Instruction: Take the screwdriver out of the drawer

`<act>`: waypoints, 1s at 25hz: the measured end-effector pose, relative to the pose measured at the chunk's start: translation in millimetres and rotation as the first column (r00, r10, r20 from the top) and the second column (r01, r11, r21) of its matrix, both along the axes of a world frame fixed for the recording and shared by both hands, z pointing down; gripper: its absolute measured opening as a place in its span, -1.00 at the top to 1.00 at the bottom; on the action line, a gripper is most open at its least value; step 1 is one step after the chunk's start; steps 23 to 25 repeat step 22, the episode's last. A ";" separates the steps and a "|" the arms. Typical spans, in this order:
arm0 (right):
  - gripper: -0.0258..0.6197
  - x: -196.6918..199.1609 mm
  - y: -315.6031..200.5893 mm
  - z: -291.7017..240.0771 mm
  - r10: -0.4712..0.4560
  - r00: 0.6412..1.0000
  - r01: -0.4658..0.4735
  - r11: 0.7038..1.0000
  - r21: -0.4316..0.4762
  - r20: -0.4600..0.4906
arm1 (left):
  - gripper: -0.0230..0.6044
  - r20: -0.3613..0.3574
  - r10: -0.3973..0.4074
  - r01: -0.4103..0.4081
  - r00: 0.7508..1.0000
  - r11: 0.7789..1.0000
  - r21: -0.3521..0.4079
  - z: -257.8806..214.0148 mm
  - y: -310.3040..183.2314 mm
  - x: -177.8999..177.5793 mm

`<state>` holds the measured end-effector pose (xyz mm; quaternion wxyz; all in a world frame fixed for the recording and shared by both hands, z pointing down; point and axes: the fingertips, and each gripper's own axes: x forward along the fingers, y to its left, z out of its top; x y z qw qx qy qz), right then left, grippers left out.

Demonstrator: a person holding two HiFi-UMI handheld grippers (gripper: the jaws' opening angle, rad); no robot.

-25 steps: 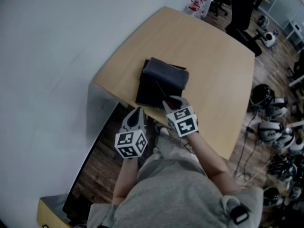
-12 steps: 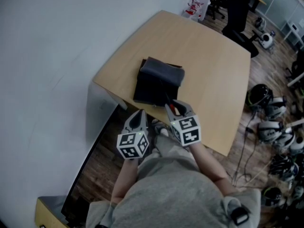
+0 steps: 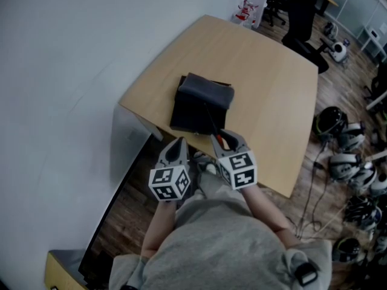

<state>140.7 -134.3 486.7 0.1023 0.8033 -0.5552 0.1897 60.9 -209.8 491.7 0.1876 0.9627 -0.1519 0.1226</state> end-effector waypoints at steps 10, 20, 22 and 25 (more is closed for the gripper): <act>0.67 -1.7 -7.5 -2.9 -0.013 1.000 0.013 1.000 0.023 -0.008 | 0.93 -0.001 -0.007 0.007 1.000 1.000 -0.002 0.1 -5.0 -0.3; 0.67 -3.2 -12.4 -3.9 -0.018 1.000 0.018 0.999 0.034 -0.005 | 0.93 -0.007 -0.013 0.013 1.000 1.000 -0.005 -2.4 -9.2 -0.2; 0.67 -2.9 -12.9 -3.9 -0.018 1.000 0.018 0.999 0.035 -0.006 | 0.93 -0.007 -0.013 0.013 1.000 1.000 -0.005 -2.1 -9.9 0.4; 0.67 -2.9 -12.9 -3.9 -0.018 1.000 0.018 0.999 0.035 -0.006 | 0.93 -0.007 -0.013 0.013 1.000 1.000 -0.005 -2.1 -9.9 0.4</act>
